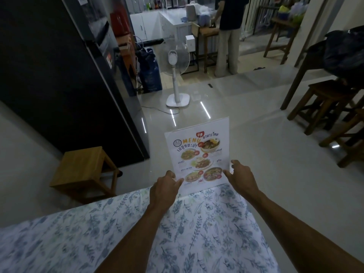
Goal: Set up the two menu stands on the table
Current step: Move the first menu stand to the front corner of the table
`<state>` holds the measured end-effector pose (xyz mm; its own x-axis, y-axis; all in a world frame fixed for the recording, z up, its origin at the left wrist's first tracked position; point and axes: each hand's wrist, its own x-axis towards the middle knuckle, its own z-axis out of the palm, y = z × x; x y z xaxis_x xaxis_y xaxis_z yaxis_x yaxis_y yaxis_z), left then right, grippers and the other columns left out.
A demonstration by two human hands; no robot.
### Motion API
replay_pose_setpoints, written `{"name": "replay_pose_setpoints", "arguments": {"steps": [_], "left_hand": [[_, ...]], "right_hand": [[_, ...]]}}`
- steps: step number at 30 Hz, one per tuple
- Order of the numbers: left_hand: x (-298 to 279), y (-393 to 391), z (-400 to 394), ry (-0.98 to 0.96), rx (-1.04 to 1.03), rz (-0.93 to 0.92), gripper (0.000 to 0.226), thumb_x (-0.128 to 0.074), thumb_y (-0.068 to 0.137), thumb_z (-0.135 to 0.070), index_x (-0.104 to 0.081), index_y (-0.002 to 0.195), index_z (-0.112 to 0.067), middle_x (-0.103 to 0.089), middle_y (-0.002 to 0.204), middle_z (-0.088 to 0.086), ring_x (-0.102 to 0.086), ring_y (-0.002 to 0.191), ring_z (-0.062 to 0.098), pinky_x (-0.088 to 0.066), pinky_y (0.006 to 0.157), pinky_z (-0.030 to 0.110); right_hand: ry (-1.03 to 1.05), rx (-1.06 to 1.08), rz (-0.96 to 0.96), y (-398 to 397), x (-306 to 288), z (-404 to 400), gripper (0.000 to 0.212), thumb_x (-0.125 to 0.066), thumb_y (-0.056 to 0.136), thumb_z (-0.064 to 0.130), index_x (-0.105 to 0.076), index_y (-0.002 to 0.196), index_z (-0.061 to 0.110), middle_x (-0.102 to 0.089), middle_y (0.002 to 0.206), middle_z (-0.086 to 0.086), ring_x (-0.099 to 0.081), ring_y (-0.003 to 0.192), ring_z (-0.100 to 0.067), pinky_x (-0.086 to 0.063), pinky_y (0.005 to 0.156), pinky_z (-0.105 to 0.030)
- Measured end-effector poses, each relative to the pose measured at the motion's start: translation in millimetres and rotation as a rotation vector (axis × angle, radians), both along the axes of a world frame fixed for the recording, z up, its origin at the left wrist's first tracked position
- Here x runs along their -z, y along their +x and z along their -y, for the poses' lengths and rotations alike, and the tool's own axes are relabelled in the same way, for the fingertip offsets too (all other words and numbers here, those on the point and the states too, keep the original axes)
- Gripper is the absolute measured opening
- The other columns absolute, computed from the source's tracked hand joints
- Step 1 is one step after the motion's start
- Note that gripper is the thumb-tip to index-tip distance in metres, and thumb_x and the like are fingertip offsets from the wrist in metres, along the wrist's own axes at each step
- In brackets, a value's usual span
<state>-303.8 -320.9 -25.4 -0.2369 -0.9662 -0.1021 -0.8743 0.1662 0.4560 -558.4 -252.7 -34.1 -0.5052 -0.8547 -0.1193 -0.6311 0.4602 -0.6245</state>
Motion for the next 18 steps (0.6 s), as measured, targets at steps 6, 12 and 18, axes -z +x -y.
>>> {"name": "replay_pose_setpoints", "arguments": {"steps": [6,12,18], "left_hand": [[-16.6,11.2,-21.6,-0.004,-0.014,-0.007,0.043,-0.049,0.096,-0.059,-0.057,0.117,-0.022,-0.072,0.114,0.000,-0.067,0.100,0.023,-0.049,0.077,0.033],[-34.4,29.3,-55.0,-0.017,-0.003,-0.031,0.047,-0.044,0.095,-0.062,-0.057,0.120,-0.024,-0.072,0.115,0.000,-0.067,0.101,0.023,-0.053,0.082,0.037],[-59.1,69.0,-112.5,-0.021,-0.014,-0.088,0.049,-0.044,0.094,-0.065,-0.057,0.120,-0.026,-0.072,0.111,-0.001,-0.068,0.100,0.022,-0.053,0.085,0.037]], "right_hand": [[-0.023,0.027,-0.084,1.9,-14.4,-22.1,0.054,-0.067,0.091,0.036,-0.053,0.130,0.002,-0.067,0.123,-0.017,-0.065,0.108,-0.033,-0.051,0.087,-0.038],[-0.063,0.011,-0.162,21.3,-38.5,-56.4,0.052,-0.067,0.090,0.038,-0.055,0.130,0.007,-0.068,0.117,-0.013,-0.064,0.104,-0.029,-0.051,0.085,-0.037],[-0.093,-0.035,-0.199,67.9,-63.0,-103.1,0.047,-0.067,0.089,0.042,-0.058,0.125,0.015,-0.071,0.109,-0.005,-0.066,0.097,-0.021,-0.050,0.076,-0.033]]}}
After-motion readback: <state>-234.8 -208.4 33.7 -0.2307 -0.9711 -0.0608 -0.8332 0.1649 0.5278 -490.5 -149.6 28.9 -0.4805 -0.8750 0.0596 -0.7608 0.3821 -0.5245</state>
